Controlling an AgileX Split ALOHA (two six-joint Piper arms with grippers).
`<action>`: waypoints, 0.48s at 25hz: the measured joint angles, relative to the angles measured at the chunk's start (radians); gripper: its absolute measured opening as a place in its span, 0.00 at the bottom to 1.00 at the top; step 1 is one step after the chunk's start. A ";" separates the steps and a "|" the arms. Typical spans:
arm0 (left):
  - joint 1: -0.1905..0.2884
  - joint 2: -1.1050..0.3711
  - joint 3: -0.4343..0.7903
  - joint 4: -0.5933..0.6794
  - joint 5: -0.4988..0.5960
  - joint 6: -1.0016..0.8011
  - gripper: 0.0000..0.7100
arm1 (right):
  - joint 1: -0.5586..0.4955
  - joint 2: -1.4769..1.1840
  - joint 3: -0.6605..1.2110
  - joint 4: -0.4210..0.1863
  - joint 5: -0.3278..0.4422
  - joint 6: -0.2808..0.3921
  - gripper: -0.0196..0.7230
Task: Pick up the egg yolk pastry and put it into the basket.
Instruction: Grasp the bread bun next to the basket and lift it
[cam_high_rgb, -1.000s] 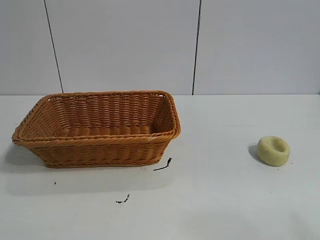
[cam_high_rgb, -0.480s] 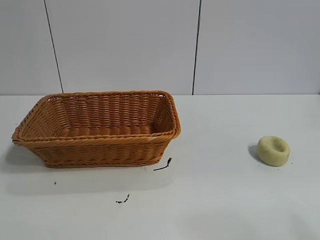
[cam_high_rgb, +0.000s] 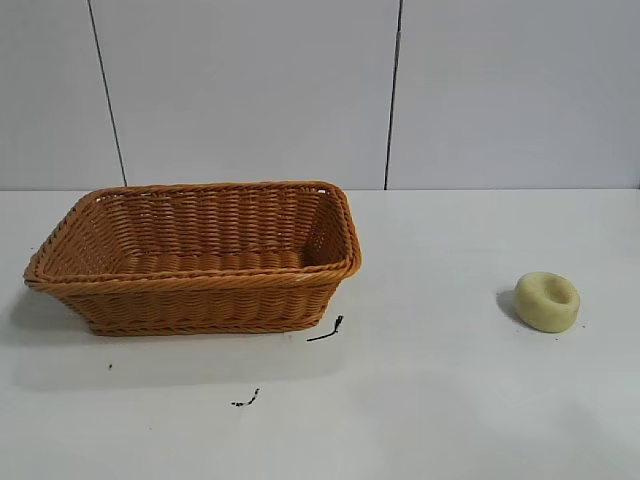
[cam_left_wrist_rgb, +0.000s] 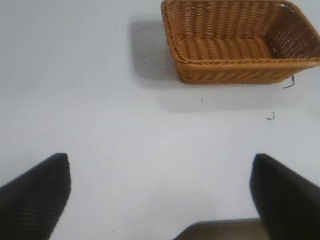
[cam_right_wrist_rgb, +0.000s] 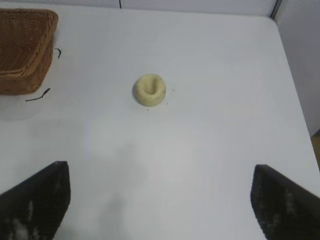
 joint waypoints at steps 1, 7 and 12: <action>0.000 0.000 0.000 0.000 0.000 0.000 0.98 | 0.000 0.080 -0.034 0.000 -0.001 0.000 0.95; 0.000 0.000 0.000 0.000 0.000 0.000 0.98 | 0.000 0.492 -0.238 0.000 -0.008 -0.004 0.95; 0.000 0.000 0.000 0.000 0.000 0.000 0.98 | 0.000 0.746 -0.405 0.000 -0.009 -0.004 0.95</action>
